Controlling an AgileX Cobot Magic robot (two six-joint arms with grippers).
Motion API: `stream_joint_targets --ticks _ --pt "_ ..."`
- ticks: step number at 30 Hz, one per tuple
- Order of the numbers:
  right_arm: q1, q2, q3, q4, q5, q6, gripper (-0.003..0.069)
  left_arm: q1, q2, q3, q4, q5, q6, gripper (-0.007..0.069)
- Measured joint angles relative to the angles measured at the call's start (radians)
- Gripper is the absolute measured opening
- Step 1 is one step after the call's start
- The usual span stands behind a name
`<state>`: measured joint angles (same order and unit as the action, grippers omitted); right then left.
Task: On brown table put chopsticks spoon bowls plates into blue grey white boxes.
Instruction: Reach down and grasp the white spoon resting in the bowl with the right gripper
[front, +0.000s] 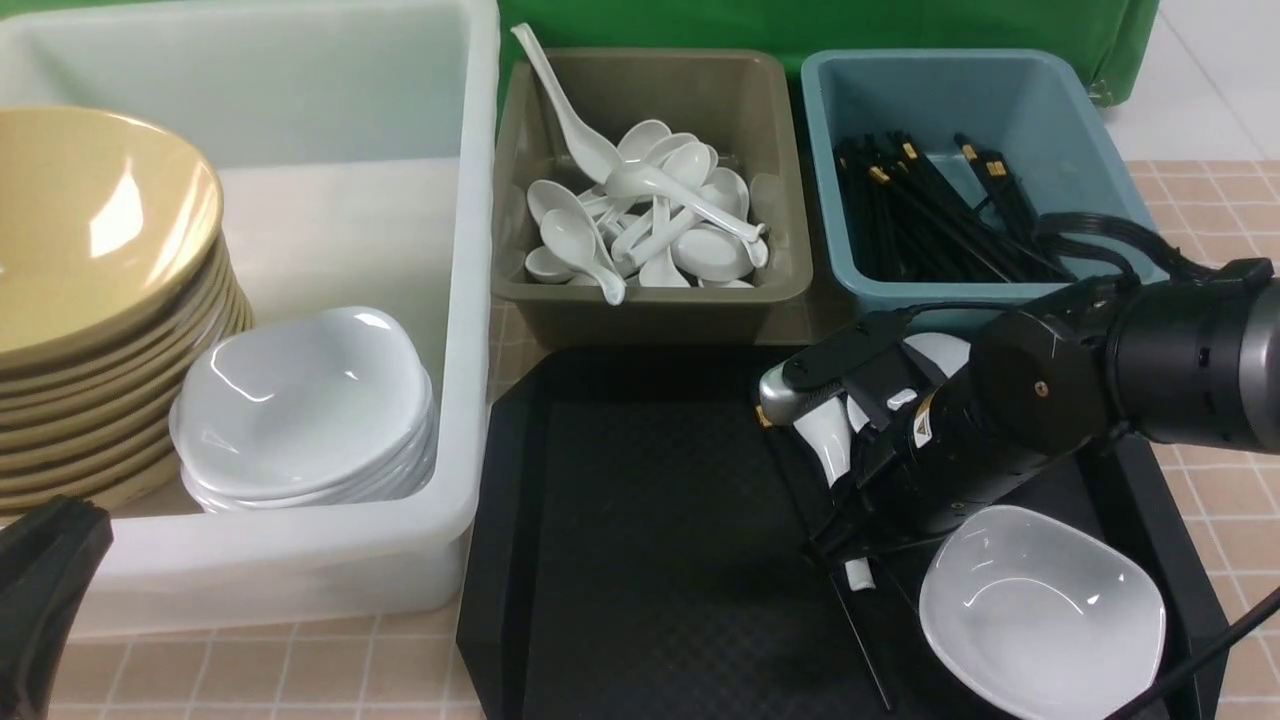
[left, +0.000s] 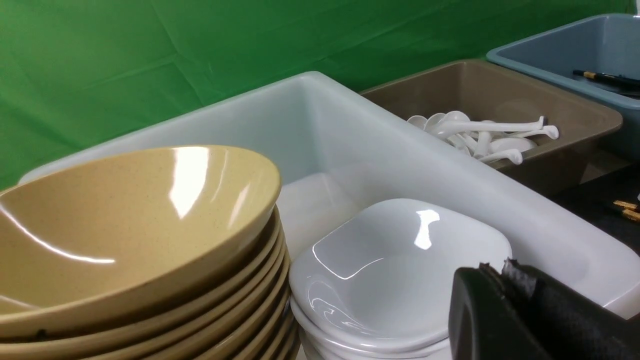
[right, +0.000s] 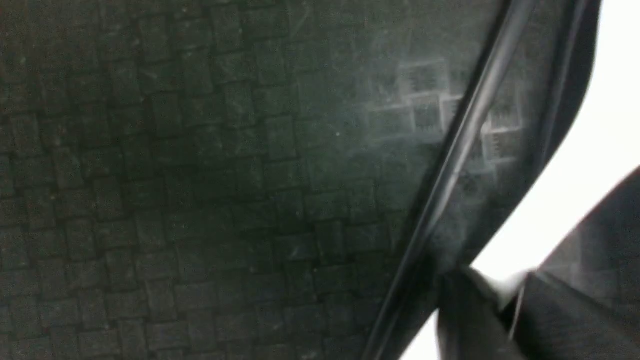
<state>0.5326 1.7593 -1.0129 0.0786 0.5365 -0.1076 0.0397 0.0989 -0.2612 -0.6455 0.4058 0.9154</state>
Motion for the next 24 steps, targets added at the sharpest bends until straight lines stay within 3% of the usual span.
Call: stream_joint_targets --ticks 4,15,24 --pt "0.000 -0.046 0.000 0.000 0.001 -0.002 0.0041 0.000 0.000 0.000 0.000 0.000 0.000 0.0007" --pt "0.000 -0.137 0.000 0.000 -0.020 -0.009 0.0047 0.000 0.000 0.000 0.000 -0.001 0.000 0.0007" --pt "0.000 0.013 0.000 0.000 -0.107 0.033 0.0261 0.000 0.000 0.000 0.000 -0.001 0.000 0.0007"
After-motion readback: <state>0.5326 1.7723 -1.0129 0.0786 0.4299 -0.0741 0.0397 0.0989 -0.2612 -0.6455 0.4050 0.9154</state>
